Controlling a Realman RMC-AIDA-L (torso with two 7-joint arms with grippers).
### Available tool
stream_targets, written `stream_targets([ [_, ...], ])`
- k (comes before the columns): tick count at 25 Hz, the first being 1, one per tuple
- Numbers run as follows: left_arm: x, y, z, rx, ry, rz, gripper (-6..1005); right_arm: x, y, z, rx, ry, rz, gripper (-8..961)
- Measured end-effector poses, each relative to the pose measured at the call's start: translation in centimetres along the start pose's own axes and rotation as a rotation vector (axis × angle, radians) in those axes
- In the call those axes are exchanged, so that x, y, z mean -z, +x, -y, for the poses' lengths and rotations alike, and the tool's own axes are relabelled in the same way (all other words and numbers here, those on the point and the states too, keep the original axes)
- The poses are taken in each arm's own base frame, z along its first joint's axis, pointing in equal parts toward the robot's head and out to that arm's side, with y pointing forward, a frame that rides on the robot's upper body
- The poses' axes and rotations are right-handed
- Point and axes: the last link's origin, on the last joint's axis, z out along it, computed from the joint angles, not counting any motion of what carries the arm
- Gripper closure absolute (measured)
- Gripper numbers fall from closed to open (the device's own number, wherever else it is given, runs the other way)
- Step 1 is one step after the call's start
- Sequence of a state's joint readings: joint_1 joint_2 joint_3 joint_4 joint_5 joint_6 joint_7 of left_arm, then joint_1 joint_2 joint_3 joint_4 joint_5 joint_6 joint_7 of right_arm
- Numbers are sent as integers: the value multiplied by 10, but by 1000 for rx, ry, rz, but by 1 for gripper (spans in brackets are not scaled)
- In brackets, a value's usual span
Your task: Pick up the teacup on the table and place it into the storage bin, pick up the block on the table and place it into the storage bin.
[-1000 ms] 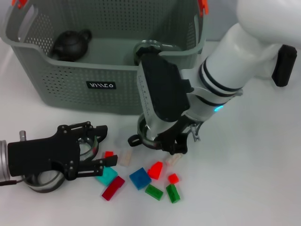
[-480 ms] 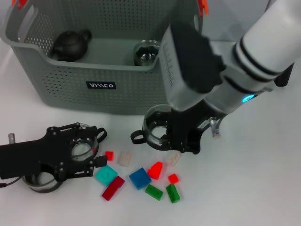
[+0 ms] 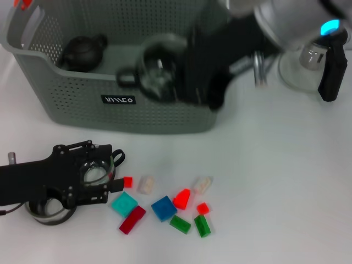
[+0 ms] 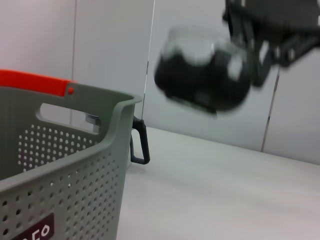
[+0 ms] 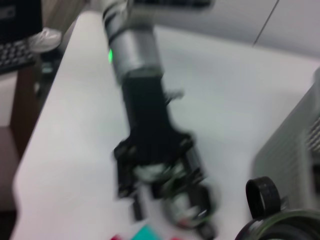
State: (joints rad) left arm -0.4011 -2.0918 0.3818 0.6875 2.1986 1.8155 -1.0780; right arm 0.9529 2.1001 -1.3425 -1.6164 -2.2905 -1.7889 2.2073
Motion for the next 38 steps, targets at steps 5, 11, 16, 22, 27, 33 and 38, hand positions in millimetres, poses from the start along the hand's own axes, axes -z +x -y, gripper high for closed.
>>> stream_targets([
  [5,-1,1,0,-3,-3,-4,202,18,-17,29,-10,147,54,897],
  [11,-3,0,0,-5,-4,-6,202,0,-1,70,-77,272,70,895],
  [16,-4,0,0,-5,-4,-7,202,-26,24,97,-125,327,62,893],
  [22,-7,1,0,0,-9,-16,202,-58,48,119,-142,384,36,890],
  [27,-9,2,0,2,-13,-20,202,-85,69,130,-149,447,-3,887],
  [33,-10,2,1,6,-13,-21,201,-103,84,134,-141,513,-38,884],
  [38,-10,3,2,5,-11,-21,201,-111,93,134,-146,538,-55,881],
])
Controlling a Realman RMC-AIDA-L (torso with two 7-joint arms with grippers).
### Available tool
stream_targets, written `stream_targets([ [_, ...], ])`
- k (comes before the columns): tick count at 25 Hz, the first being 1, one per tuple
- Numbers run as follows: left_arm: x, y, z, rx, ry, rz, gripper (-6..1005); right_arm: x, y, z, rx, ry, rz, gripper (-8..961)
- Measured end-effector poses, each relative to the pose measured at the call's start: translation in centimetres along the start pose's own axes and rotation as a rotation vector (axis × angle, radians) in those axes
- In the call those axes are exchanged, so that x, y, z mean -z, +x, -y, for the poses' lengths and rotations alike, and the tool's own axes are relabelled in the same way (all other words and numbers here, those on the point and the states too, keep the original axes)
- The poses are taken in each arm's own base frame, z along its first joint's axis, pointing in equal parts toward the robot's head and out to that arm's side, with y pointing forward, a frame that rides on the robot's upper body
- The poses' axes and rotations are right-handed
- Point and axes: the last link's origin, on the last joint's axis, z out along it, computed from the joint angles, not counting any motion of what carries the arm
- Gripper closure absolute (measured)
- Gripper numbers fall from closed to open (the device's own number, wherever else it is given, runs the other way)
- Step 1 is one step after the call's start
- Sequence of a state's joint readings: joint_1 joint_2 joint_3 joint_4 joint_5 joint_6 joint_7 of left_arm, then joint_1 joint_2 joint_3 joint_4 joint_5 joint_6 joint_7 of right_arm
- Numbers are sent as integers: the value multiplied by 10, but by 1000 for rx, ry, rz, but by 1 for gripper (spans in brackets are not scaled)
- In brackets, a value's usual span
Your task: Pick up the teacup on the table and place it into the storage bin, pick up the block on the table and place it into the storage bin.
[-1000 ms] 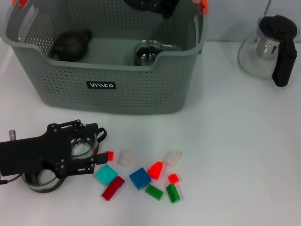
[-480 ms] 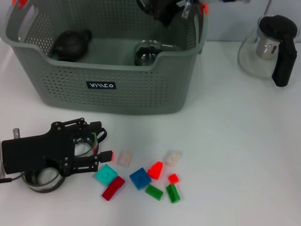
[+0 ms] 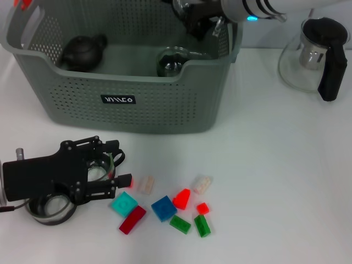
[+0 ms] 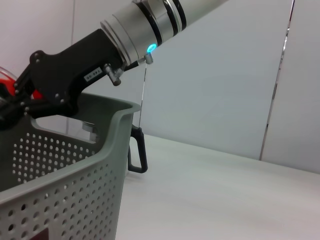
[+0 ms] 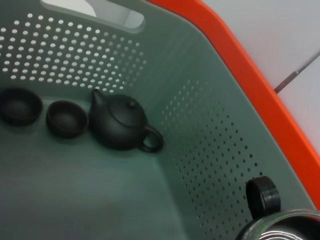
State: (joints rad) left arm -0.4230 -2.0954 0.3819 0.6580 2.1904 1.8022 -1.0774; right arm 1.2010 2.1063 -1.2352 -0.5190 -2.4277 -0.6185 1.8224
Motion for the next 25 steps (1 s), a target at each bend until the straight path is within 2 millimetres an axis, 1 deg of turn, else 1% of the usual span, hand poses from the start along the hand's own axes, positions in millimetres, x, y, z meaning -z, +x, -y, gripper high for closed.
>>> stream_targets([
  [25,-2,1,1,0,-2,-1,201,-3,-2,-12,39,-53,-21,868],
])
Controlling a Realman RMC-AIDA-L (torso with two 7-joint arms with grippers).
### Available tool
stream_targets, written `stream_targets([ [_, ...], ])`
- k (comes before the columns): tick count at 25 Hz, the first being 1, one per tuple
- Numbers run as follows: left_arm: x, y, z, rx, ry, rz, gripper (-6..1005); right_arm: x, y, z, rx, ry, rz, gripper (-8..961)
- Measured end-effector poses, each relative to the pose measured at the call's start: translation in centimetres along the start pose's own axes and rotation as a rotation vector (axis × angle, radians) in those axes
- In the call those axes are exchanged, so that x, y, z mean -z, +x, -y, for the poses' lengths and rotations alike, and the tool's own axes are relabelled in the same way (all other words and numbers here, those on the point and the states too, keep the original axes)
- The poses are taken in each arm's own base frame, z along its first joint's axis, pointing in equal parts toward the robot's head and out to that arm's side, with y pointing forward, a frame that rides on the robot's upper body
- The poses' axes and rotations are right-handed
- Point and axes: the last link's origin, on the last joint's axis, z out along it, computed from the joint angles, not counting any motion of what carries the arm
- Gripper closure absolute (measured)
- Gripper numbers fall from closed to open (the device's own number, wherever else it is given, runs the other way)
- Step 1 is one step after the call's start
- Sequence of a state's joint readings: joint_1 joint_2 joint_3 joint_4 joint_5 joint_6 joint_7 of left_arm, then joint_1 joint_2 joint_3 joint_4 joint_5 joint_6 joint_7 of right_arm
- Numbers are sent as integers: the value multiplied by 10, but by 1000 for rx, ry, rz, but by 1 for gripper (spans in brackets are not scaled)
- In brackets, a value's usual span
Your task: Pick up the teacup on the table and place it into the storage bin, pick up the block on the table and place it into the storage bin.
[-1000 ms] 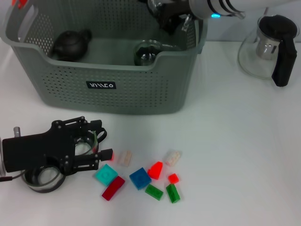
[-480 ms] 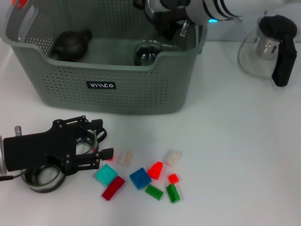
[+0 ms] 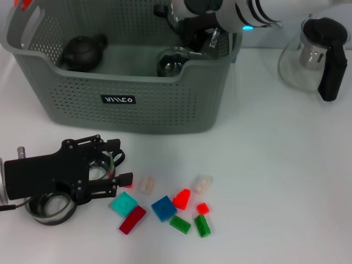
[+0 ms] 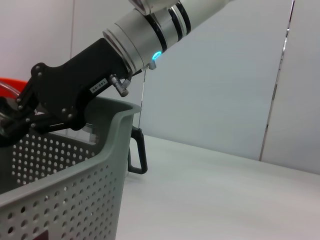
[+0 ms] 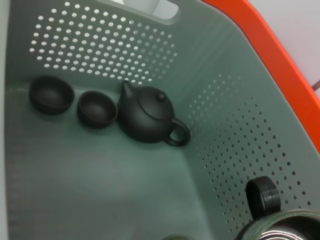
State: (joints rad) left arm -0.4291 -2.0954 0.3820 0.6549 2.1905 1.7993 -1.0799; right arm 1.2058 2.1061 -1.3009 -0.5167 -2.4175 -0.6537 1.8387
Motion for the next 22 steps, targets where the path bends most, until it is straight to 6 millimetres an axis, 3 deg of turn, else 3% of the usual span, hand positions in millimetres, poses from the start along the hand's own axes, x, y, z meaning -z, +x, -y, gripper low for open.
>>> stream_targets([
  [9,0,0,0,0,2,1,202,2,-2,4,-19,9,3,863],
  [11,0,0,1,-1,4,1,202,2,-2,4,-19,9,2,678],
  [22,2,1,2,-1,14,-3,202,12,-12,17,-21,59,50,444],
])
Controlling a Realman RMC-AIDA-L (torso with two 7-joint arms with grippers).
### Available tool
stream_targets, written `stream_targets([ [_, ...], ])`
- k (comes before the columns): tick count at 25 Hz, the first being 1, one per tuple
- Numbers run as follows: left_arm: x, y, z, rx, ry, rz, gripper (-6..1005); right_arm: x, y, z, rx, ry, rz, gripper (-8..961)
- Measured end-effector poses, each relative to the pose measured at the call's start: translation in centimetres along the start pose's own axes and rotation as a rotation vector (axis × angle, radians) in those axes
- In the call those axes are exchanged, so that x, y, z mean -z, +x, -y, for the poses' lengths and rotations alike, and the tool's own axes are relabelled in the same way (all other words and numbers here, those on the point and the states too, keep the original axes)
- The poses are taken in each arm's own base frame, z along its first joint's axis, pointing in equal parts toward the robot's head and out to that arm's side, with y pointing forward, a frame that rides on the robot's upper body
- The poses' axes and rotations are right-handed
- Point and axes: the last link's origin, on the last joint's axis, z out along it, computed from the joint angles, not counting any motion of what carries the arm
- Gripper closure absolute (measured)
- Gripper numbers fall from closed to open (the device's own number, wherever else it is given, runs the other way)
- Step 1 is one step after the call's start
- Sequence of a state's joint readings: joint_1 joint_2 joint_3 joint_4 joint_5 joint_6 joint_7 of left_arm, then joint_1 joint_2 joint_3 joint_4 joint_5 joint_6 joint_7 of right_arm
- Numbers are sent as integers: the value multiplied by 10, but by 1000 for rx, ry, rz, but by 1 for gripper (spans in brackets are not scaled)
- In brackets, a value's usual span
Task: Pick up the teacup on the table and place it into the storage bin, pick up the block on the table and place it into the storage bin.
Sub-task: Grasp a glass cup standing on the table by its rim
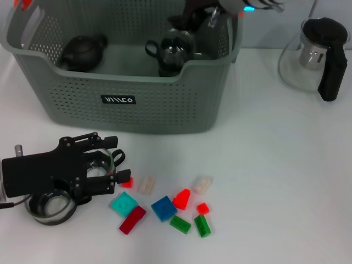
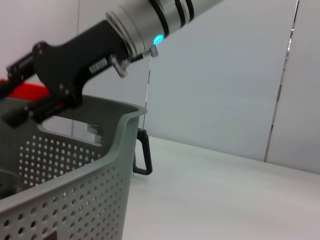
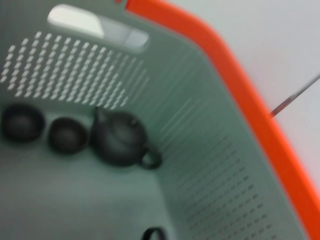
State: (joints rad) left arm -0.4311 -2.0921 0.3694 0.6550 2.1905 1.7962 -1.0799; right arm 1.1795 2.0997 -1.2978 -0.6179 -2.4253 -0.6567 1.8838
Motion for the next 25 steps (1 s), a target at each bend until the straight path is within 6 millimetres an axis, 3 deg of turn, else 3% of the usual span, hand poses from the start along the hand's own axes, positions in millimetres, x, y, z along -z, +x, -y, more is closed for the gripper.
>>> stream_targets([
  [4,2,0,1,0,12,-4,202,16,-12,14,-12,54,69,399],
  [8,5,1,3,-2,23,-6,202,50,-28,22,-36,92,200,374],
  [12,7,2,4,-5,29,-4,202,86,-29,19,-73,81,311,354],
  [19,9,7,8,-7,24,-5,202,134,-8,-13,-146,2,397,241],
  [25,13,12,10,-4,29,-7,201,147,26,-53,-172,-170,379,122],
])
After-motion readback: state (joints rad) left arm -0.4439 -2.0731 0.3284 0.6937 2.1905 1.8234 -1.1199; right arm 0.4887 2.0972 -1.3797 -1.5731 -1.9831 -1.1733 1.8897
